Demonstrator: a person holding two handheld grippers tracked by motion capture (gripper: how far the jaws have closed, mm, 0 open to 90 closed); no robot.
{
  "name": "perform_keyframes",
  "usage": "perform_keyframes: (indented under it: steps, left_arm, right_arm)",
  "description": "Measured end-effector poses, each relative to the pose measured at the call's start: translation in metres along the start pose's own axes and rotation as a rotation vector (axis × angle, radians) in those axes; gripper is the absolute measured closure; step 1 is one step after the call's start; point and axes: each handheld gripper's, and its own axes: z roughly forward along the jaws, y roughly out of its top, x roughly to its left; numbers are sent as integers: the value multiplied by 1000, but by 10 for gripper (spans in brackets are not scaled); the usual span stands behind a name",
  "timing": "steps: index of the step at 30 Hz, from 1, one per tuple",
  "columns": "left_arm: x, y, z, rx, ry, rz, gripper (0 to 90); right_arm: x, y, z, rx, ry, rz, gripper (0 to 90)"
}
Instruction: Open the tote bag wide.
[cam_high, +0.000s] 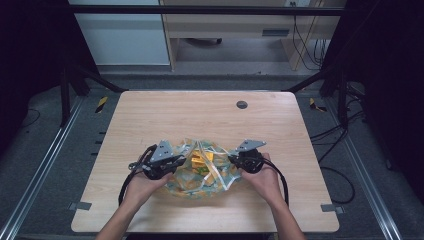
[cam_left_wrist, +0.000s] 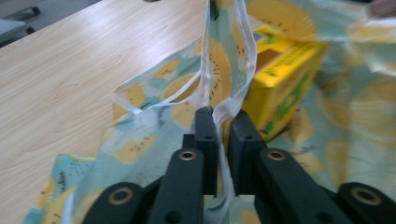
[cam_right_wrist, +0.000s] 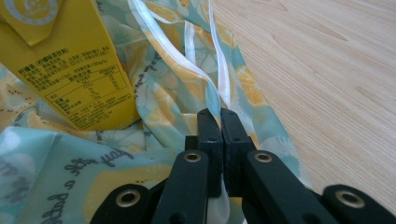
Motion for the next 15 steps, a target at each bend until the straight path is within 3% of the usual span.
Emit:
perform_keyframes:
  steps: [5,7,10,11,12,15]
  left_arm:
    - [-15,-12,-23,-50,-33,-4,866]
    - [-20,-21,-31,-40,-71,-5,869]
    - [-29,-37,-37,28,-119,36,869]
    - [-34,-48,-39,80,-145,68,869]
    - [-34,-48,-39,80,-145,68,870]
    - [-38,-61,-41,144,-157,106,871]
  right_arm:
    - [-1,0,0,0,-4,6,891]
    - [-1,-1,0,0,-4,4,892]
    - [-2,-1,0,0,-6,7,892]
    - [-2,-1,0,0,-5,13,892]
    - [-2,-1,0,0,-5,13,892]
    - [-3,-1,0,-7,-7,13,892]
